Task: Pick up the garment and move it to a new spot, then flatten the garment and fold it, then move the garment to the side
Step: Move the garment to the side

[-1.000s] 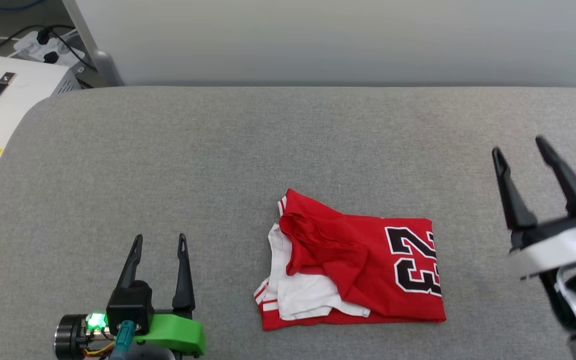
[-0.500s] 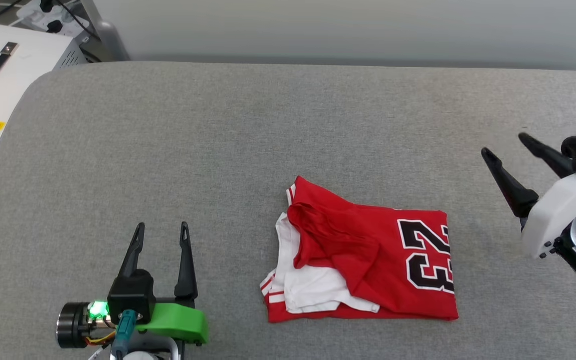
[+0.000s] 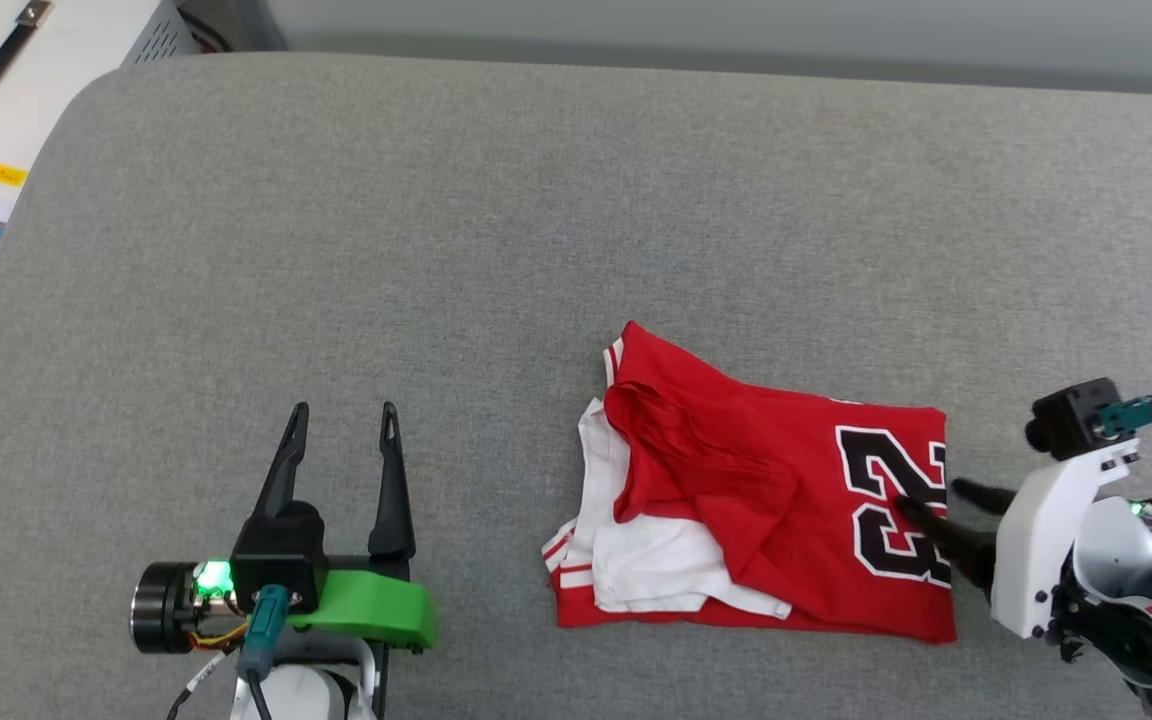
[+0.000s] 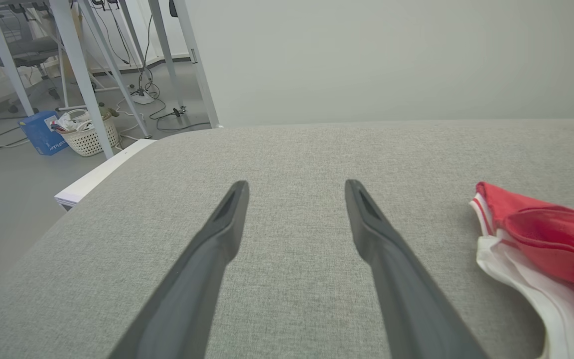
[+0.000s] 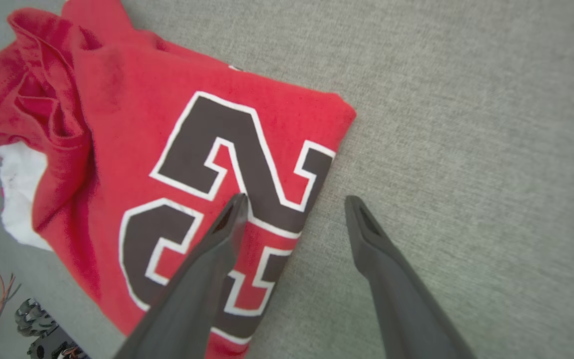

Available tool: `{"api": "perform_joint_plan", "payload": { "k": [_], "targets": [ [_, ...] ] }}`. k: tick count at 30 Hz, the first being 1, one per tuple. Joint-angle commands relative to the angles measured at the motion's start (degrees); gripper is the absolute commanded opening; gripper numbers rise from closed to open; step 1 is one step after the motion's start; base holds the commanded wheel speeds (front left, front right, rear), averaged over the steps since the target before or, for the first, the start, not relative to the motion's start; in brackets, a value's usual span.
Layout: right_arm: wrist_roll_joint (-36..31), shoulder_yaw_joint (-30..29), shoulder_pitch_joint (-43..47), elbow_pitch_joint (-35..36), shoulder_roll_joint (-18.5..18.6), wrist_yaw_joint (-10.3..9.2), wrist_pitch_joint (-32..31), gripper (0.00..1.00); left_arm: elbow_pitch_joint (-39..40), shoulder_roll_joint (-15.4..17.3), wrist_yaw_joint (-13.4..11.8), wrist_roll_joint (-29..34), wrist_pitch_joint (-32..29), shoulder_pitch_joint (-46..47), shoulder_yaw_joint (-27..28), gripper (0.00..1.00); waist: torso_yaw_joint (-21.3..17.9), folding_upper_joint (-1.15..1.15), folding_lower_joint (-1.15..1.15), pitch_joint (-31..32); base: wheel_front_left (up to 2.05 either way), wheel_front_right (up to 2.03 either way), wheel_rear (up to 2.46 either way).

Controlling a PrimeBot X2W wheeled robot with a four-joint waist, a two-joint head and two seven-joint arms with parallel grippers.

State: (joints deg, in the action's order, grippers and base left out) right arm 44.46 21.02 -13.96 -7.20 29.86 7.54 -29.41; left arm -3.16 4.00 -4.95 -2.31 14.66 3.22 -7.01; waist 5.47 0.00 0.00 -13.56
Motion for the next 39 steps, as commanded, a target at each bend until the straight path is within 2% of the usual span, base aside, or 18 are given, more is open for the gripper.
{"api": "perform_joint_plan", "payload": {
  "k": [1, 6, 9, 13, 14, 15, 24, 32, 39],
  "targets": [
    [1.65, 0.35, 0.48, -0.36, -0.63, -0.05, -1.77, 1.0, -0.01, -0.24, 0.35, 0.4, 0.34, 1.35, -0.11, 1.0, 0.84, 0.0, 0.0, -1.37, 0.0, 0.0, 0.0],
    [6.37, 1.11, 0.0, -2.73, -2.62, -0.05, -7.88, 1.0, -0.36, -0.43, 0.52, 0.45, 0.34, 2.73, -0.75, 1.0, 1.81, 0.0, 0.0, -3.11, 0.0, 0.0, 0.0],
    [7.55, 3.42, 0.53, -3.31, -2.51, -0.05, -11.33, 1.0, -0.73, -0.55, 0.57, 0.37, 0.34, 3.44, -1.18, 1.0, 2.52, 0.0, 0.0, -3.51, 0.0, 0.0, 0.0],
    [7.72, 5.07, 0.78, -2.34, -1.57, -0.05, -11.32, 1.0, -0.97, -0.66, 0.36, 0.13, 0.34, 3.64, -1.15, 1.0, 3.05, 0.0, 0.0, -3.35, 0.0, 0.0, 0.0],
    [7.71, 4.93, 0.55, -2.07, -1.51, -0.05, -10.51, 0.19, -1.04, -0.68, 0.32, 0.11, 0.34, 3.57, -1.09, 1.0, 3.06, 0.0, 0.0, -3.18, 0.0, 0.0, 0.0],
    [7.59, 4.77, 0.14, -1.8, -1.46, -0.05, -9.45, 0.0, -1.14, -0.69, 0.28, 0.1, 0.34, 3.43, -1.01, 1.0, 3.01, 0.0, 0.0, -2.91, 0.0, 0.0, 0.0],
    [4.03, 5.21, -6.21, 2.79, 1.12, -0.05, -2.06, 0.0, -1.27, -0.59, 0.0, 0.23, 0.34, 1.38, 0.18, 1.0, 0.44, 0.0, 0.0, 0.72, 0.0, 0.0, 0.0],
    [1.02, 8.43, -11.46, 8.9, 8.2, -0.05, -2.5, 0.0, 0.29, -0.15, -0.36, 0.62, 0.34, -0.52, 1.31, 1.0, -6.64, 0.0, 0.0, 1.64, 0.0, 0.0, 0.0],
    [0.63, 8.03, -14.1, 9.82, 14.4, -0.05, -3.22, 0.0, 1.83, 0.53, -0.34, 1.08, 0.34, 0.47, 1.91, 1.0, -12.7, 0.0, 0.0, -1.0, 0.0, 0.0, 0.0]
  ]
}}
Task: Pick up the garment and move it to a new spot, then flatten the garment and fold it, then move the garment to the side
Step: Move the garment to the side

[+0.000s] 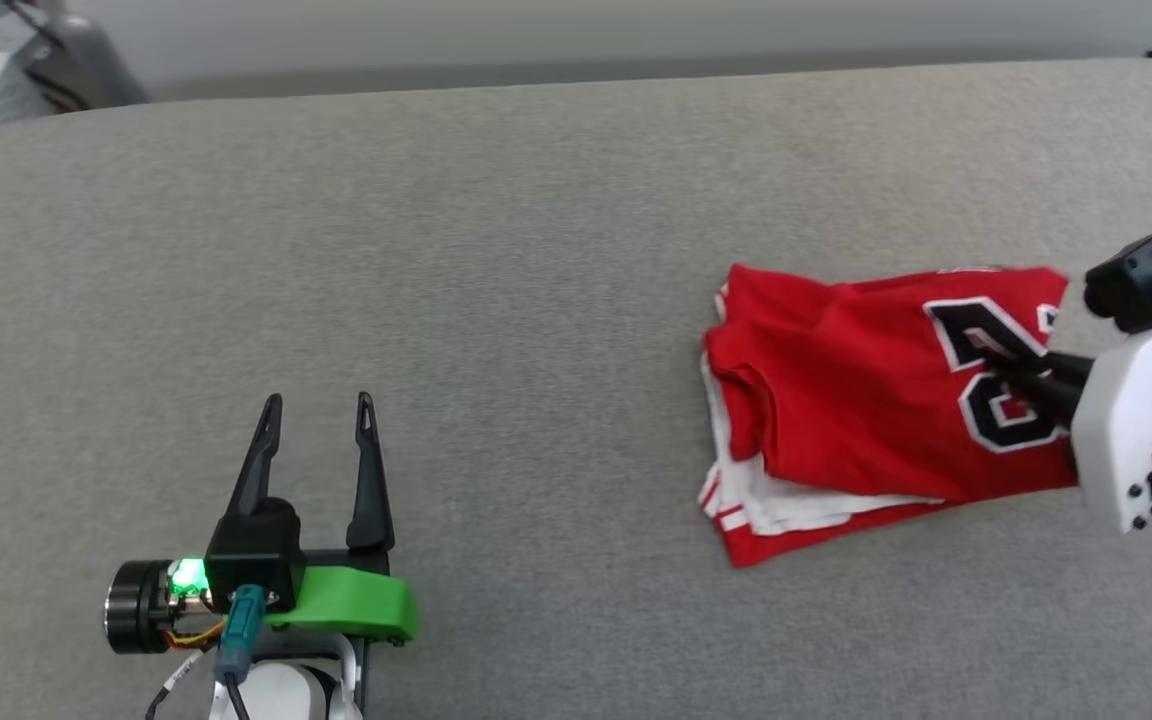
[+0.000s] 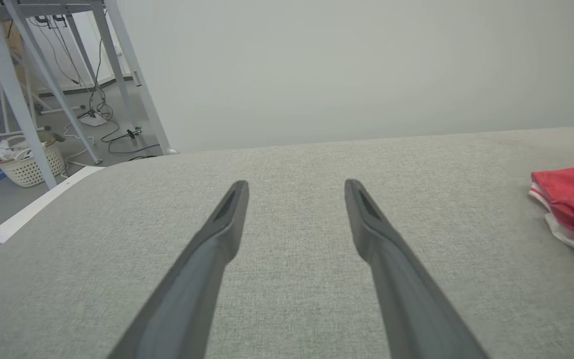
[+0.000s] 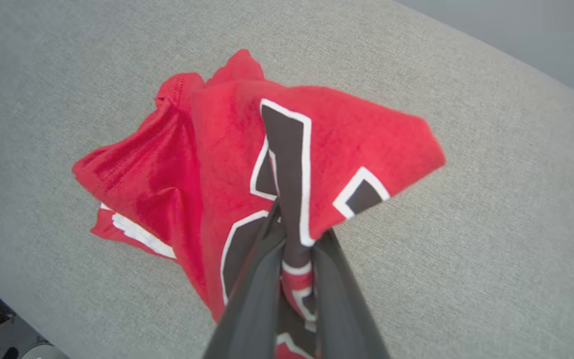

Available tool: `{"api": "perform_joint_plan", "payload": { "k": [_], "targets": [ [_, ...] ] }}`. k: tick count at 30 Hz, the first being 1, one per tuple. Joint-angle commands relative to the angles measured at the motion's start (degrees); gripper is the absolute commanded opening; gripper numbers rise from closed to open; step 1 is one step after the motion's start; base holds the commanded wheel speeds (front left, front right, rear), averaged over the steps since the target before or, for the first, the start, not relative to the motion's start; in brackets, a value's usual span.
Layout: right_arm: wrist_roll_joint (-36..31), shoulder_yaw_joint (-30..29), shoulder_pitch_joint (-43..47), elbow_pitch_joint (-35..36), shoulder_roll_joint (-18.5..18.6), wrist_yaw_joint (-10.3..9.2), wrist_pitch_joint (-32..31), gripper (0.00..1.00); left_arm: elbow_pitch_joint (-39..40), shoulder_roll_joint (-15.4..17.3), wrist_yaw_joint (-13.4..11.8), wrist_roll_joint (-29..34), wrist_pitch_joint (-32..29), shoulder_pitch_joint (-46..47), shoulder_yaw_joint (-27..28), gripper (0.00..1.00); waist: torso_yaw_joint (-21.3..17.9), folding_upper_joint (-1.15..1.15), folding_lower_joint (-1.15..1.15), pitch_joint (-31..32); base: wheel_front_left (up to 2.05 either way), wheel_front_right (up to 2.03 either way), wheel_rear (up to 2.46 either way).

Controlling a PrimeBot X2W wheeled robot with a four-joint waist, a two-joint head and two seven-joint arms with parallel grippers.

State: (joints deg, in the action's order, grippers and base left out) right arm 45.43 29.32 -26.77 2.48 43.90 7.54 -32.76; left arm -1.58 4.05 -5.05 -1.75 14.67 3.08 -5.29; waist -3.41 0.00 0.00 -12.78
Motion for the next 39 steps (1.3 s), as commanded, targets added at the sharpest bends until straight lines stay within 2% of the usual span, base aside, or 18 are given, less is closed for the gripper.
{"api": "perform_joint_plan", "payload": {
  "k": [1, 8, 18, 23, 30, 31, 36, 39],
  "targets": [
    [-0.6, -0.49, -1.77, -0.23, 1.17, -0.05, 0.27, 0.0, 0.51, 0.64, -0.25, 0.59, 0.33, 0.93, 0.32, 1.0, -4.55, 0.0, 0.0, -2.46, 0.0, 0.0, 0.0],
    [-3.24, -3.15, -5.54, -6.88, 5.29, -0.05, 0.97, 0.0, 2.56, 1.42, -0.27, 1.37, 0.33, 3.43, 0.24, 1.0, -7.16, 0.0, 0.0, -7.8, 0.0, 0.0, 0.0],
    [-10.72, -7.17, -13.22, -26.21, 10.0, -0.05, 4.43, 0.0, 5.31, 2.15, -0.28, 2.39, 0.33, 7.8, -1.25, 1.0, -5.23, 0.0, 0.0, -14.74, 0.0, 0.0, 0.0],
    [-13.16, -10.17, -18.02, -35.85, 8.79, -0.05, 7.28, 0.0, 6.22, 2.69, -0.73, 2.4, 0.33, 8.59, -1.22, 1.0, -4.66, 0.0, 0.0, -17.04, 0.0, 0.0, 0.0],
    [-16.55, -13.39, -22.57, -44.94, 5.32, -0.05, 11.04, 0.0, 6.49, 3.16, -1.22, 2.2, 0.33, 8.78, -1.35, 1.0, -4.29, 0.0, 0.0, -17.71, 0.0, 0.0, 0.0],
    [-16.54, -14.46, -23.03, -47.01, 4.16, -0.05, 11.68, 1.0, 6.21, 3.15, -1.39, 2.09, 0.33, 8.56, -1.45, 1.0, -4.2, 0.0, 0.0, -16.86, 0.0, 0.0, 0.0],
    [-19.08, -15.39, -23.18, -48.38, 3.98, -0.05, 16.44, 1.0, 5.41, 2.8, -1.9, 1.5, 0.33, 7.3, -1.7, 1.0, -3.79, 0.0, 0.0, -13.14, 0.0, 0.0, 0.0],
    [-20.16, -16.63, -22.7, -46.94, 3.95, -0.05, 22.19, 1.0, 4.97, 2.51, -2.18, 1.04, 0.33, 5.9, -1.8, 1.0, -3.33, 0.0, 0.0, -10.01, 0.0, 0.0, 0.0]
  ]
}}
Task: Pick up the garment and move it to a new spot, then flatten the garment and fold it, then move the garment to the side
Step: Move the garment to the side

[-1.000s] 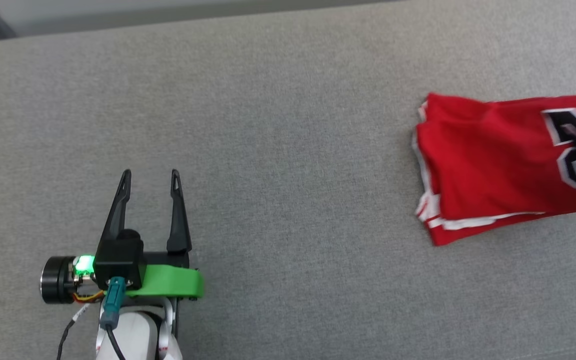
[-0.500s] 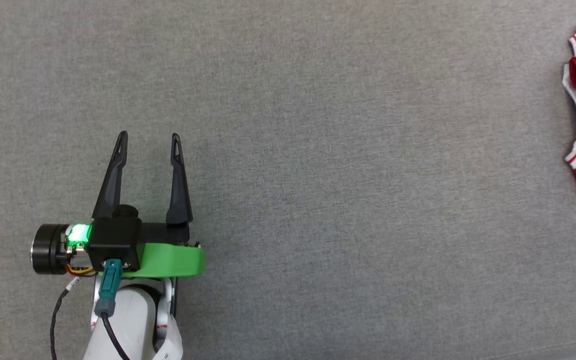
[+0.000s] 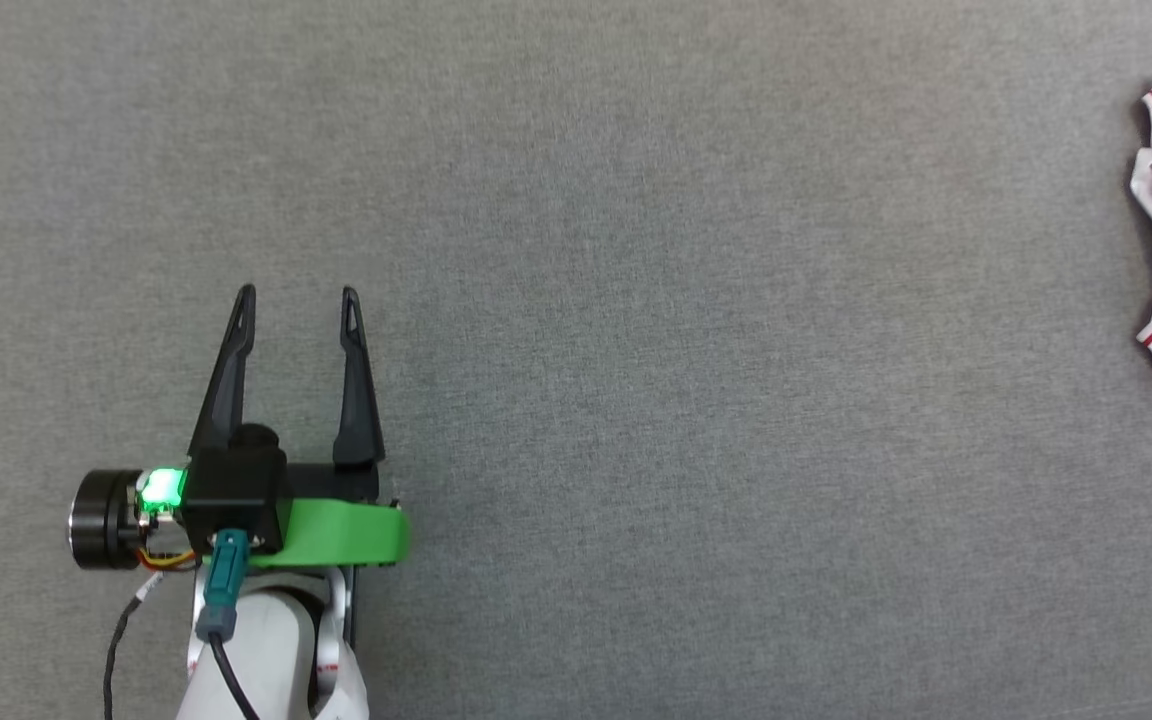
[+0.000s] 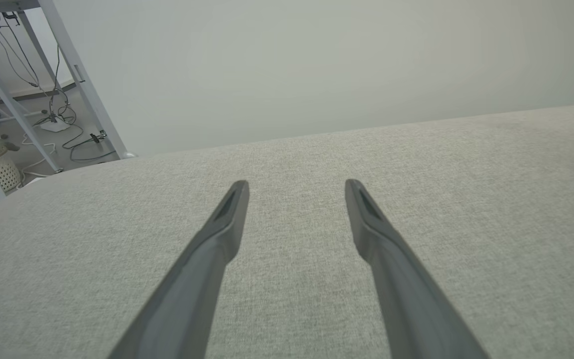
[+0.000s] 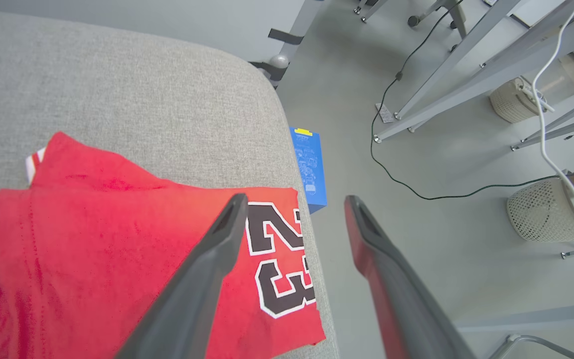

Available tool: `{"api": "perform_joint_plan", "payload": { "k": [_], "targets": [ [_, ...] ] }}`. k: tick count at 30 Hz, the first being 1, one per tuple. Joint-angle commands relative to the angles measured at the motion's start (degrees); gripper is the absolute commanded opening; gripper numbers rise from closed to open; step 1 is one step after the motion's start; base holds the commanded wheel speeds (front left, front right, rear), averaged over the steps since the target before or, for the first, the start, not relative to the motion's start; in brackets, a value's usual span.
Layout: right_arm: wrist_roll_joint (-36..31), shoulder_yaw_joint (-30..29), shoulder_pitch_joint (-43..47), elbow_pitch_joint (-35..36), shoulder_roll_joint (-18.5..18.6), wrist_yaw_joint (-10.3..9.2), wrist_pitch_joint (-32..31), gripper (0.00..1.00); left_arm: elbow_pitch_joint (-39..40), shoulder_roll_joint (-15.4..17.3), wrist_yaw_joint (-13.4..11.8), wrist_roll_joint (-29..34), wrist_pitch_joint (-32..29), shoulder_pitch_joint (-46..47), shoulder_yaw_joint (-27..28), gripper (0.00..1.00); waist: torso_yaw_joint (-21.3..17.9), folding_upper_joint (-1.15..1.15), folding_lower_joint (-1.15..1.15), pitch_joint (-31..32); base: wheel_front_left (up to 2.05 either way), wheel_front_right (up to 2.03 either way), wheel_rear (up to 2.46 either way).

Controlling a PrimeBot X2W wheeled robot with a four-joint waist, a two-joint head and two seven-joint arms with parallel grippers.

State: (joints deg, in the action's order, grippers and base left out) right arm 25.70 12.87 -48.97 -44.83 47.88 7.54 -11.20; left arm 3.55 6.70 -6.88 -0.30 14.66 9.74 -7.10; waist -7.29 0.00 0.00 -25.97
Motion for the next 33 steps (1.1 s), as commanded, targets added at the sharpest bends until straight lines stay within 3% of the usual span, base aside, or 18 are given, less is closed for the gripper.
{"api": "perform_joint_plan", "payload": {
  "k": [1, 5, 12, 18, 24, 33],
  "targets": [
    [-0.57, -0.69, -0.23, 1.0, -0.34, -0.05, 2.54, 1.0, -0.3, -0.21, -0.41, -0.56, 0.34, -1.28, 0.01, 1.0, 0.71, 0.0, 0.0, 4.12, 0.0, 0.0, 0.0],
    [-2.07, -2.98, 1.67, 4.89, -2.58, -0.05, 11.47, 1.0, -0.7, -0.33, -0.78, -1.1, 0.34, -3.89, 0.35, 1.0, 1.43, 0.0, 0.0, 8.05, 0.0, 0.0, 0.0],
    [-7.68, -10.16, 7.98, 15.07, -10.77, -0.05, 23.01, 1.0, -0.96, -0.34, -1.01, -1.77, 0.34, -7.45, 1.24, 1.0, 3.3, 0.0, 0.0, 13.24, 0.0, 0.0, 0.0],
    [-11.34, -15.1, 16.24, 27.28, -20.9, -0.05, 25.6, 1.0, -1.52, -0.6, -0.81, -2.07, 0.34, -8.78, 1.4, 1.0, 5.69, 0.0, 0.0, 16.58, 0.0, 0.0, 0.0],
    [-13.03, -14.72, 26.68, 35.09, -30.11, -0.05, 26.04, 1.0, -2.62, -0.88, -0.46, -2.21, 0.34, -10.3, 1.26, 1.0, 7.83, 0.0, 0.0, 19.58, 0.0, 0.0, 0.0],
    [-11.69, -11.15, 39.22, 36.8, -37.09, -0.05, 26.13, 1.0, -3.38, -1.25, -0.02, -2.7, 0.34, -12.03, 1.49, 1.0, 8.95, 0.0, 0.0, 21.68, 0.0, 0.0, 0.0]
  ]
}}
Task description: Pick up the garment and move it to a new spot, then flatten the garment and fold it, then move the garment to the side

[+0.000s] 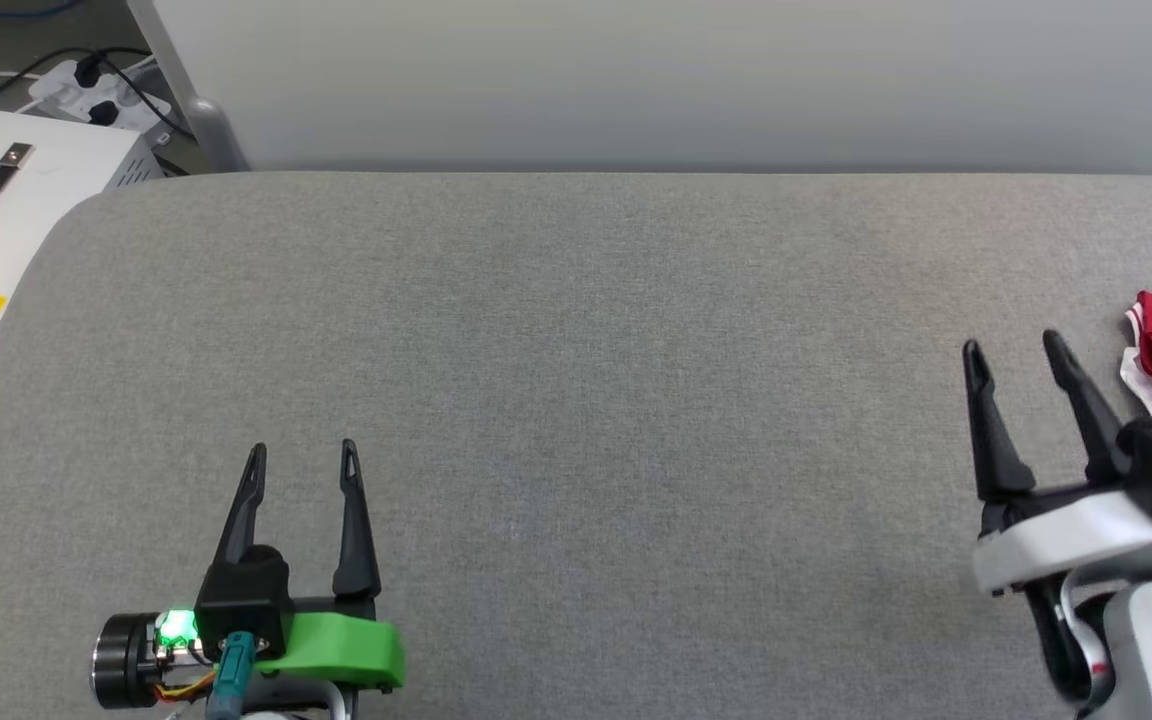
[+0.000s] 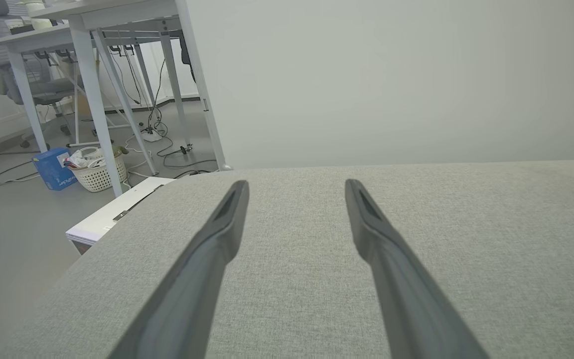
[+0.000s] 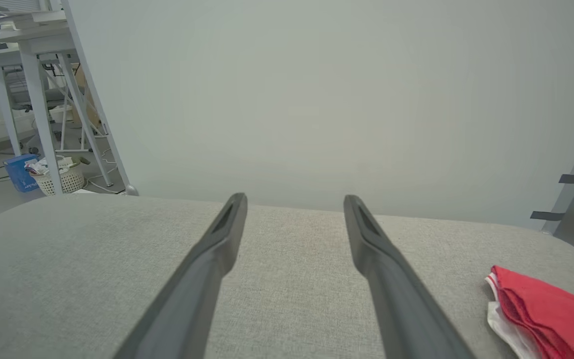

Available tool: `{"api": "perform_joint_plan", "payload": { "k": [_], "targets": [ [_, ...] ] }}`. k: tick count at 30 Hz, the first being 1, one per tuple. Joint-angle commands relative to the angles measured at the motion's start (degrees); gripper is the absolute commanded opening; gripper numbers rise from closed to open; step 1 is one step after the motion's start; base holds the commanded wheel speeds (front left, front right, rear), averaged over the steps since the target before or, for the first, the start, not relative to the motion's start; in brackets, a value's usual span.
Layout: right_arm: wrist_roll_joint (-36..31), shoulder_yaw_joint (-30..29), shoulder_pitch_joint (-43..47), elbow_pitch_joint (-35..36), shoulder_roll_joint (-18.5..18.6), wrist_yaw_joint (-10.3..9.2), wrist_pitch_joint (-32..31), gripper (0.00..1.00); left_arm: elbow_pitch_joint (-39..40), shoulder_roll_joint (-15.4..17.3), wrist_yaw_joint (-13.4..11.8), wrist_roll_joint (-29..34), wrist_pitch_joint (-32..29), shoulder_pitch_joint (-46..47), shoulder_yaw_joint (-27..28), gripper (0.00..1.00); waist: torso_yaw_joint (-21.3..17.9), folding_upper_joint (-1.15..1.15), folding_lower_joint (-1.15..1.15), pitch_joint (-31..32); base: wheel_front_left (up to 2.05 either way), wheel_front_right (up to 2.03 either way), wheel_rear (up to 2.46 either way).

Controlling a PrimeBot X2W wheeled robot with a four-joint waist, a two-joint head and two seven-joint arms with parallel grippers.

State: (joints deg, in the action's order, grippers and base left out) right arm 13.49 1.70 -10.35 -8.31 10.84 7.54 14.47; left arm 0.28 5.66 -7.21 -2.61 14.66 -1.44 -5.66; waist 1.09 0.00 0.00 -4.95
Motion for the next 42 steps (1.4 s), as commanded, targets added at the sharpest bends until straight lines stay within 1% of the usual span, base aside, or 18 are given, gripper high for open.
{"api": "perform_joint_plan", "payload": {
  "k": [1, 4, 12, 23, 24, 42],
  "targets": [
    [0.38, 0.24, 2.01, 0.59, -0.48, -0.05, 0.47, 1.0, -0.26, -0.27, 0.4, -0.48, 0.34, -1.03, 0.06, 1.0, 0.68, 0.0, 0.0, 0.84, 0.0, 0.0, 0.0],
    [0.21, 0.51, 5.64, 1.67, -1.83, -0.05, 0.48, 1.0, -0.77, -0.42, 0.61, -0.81, 0.34, -1.52, 0.2, 1.0, 0.91, 0.0, 0.0, 1.5, 0.0, 0.0, 0.0],
    [-1.29, -0.08, 12.37, 6.13, -3.88, -0.05, 0.5, 1.0, -1.97, -0.48, 1.55, -1.28, 0.34, -2.87, 0.53, 1.0, 1.19, 0.0, 0.0, 2.98, 0.0, 0.0, 0.0],
    [-2.97, -1.06, 15.49, 9.05, -4.92, -0.05, -0.4, 1.0, -3.24, -0.49, 2.24, -1.12, 0.34, -3.37, 0.9, 1.0, 0.89, 0.0, 0.0, 3.32, 0.0, 0.0, 0.0],
    [-2.52, -0.99, 14.92, 8.71, -4.87, 0.0, -0.23, 0.0, -3.24, -0.31, 1.97, -0.91, -0.01, -2.59, 0.73, 0.0, 0.89, 0.0, 0.0, 3.32, 0.0, 0.0, 0.0],
    [-3.88, -1.07, 14.39, 8.62, -5.23, -0.01, -1.96, 0.0, -2.92, -0.59, 2.59, -0.49, -1.83, -2.09, 1.25, 0.0, 0.65, 0.0, 0.0, 3.51, 0.0, 0.0, 0.0]
  ]
}}
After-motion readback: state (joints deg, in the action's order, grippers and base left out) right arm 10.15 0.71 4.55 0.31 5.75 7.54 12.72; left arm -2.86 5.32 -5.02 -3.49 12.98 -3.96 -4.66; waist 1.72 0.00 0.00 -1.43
